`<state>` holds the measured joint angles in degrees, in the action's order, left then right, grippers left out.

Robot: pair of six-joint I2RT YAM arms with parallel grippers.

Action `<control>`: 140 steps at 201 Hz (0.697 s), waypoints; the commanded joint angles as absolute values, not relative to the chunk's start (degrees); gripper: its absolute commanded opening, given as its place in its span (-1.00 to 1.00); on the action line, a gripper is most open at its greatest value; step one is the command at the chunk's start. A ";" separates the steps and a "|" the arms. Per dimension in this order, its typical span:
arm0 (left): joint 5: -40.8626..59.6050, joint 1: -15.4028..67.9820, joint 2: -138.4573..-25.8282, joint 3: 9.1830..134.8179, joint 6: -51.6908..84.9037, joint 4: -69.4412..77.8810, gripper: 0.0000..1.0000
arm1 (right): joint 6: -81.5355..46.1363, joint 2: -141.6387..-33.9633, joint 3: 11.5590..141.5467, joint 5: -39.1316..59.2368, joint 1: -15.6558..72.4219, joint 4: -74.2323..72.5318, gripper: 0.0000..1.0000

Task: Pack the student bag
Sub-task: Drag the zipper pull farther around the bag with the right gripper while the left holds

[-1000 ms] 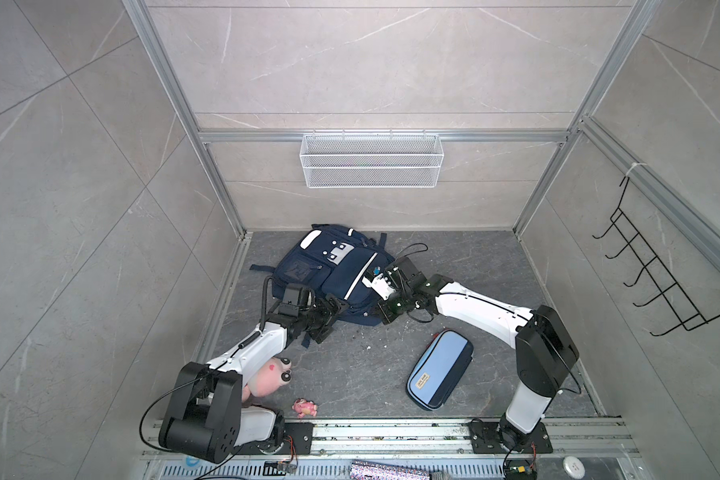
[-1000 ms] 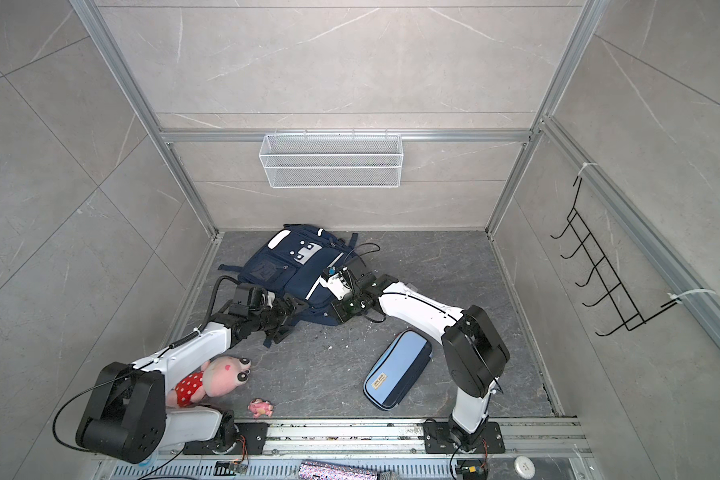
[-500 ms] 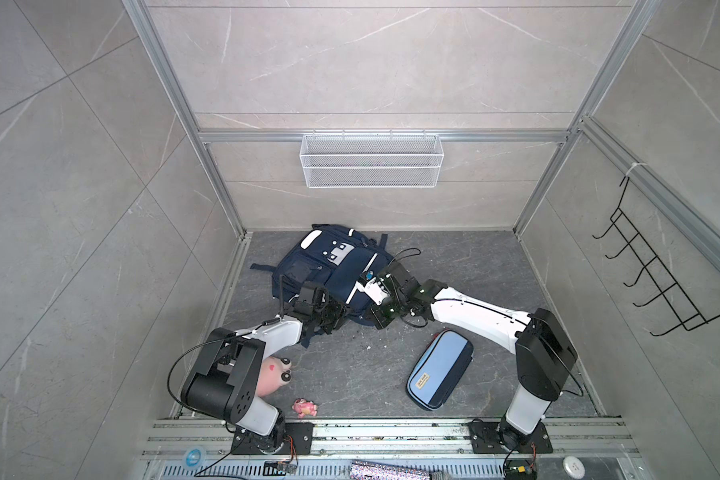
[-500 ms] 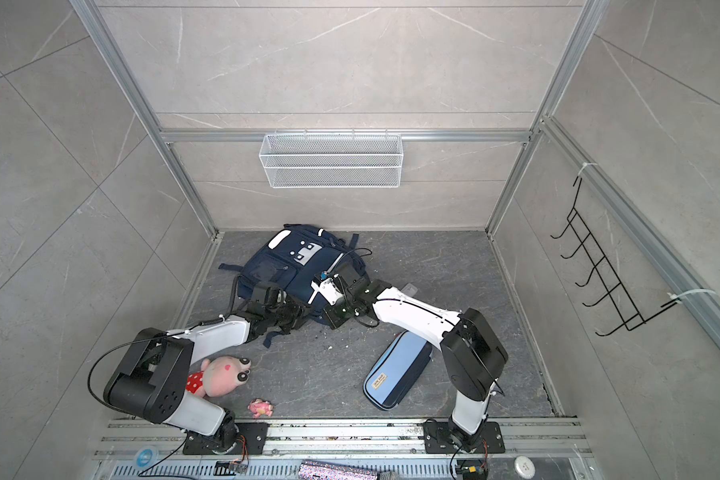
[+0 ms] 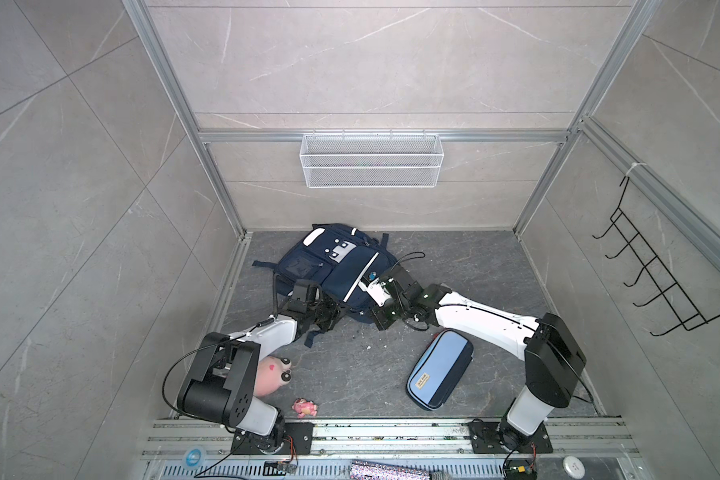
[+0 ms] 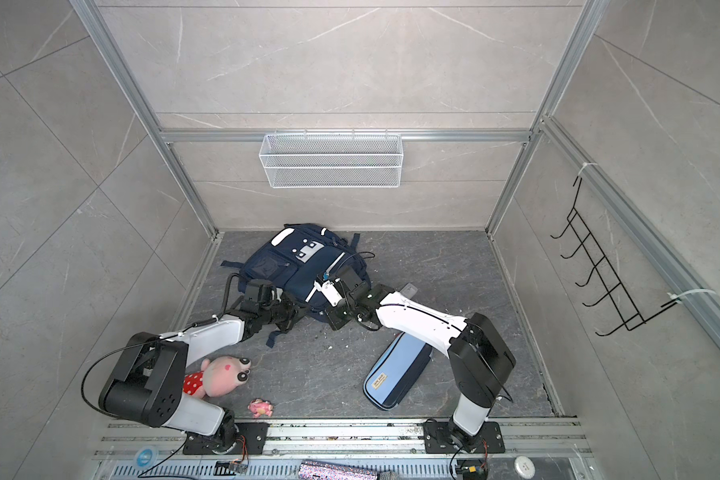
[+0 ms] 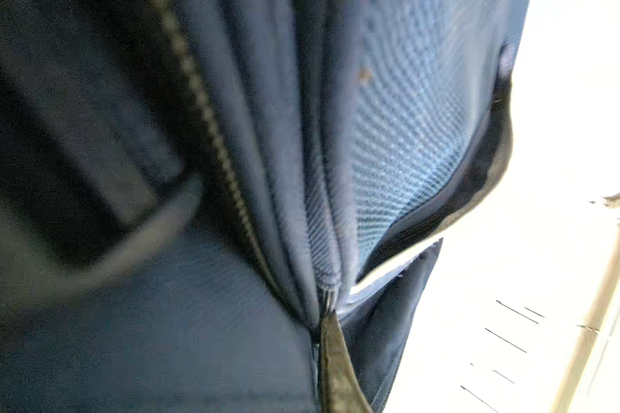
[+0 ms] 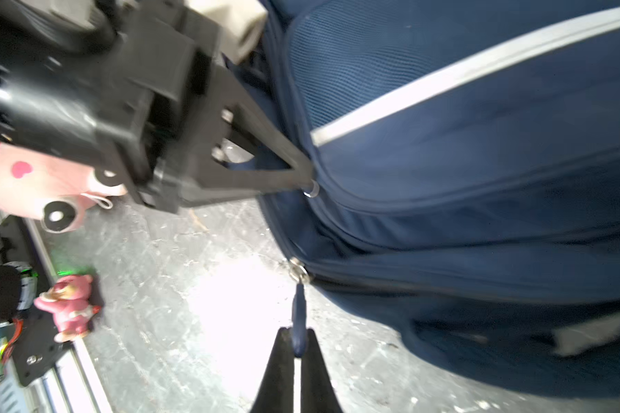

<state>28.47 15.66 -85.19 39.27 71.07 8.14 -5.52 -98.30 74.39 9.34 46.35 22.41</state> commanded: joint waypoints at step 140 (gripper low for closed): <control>36.42 -0.71 -84.33 51.15 47.80 -10.91 -0.10 | -1.06 -95.64 75.68 -3.89 36.01 22.91 -1.00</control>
<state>41.39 1.65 -83.70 44.23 55.86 -5.15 -4.93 -96.09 74.37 0.34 34.70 22.87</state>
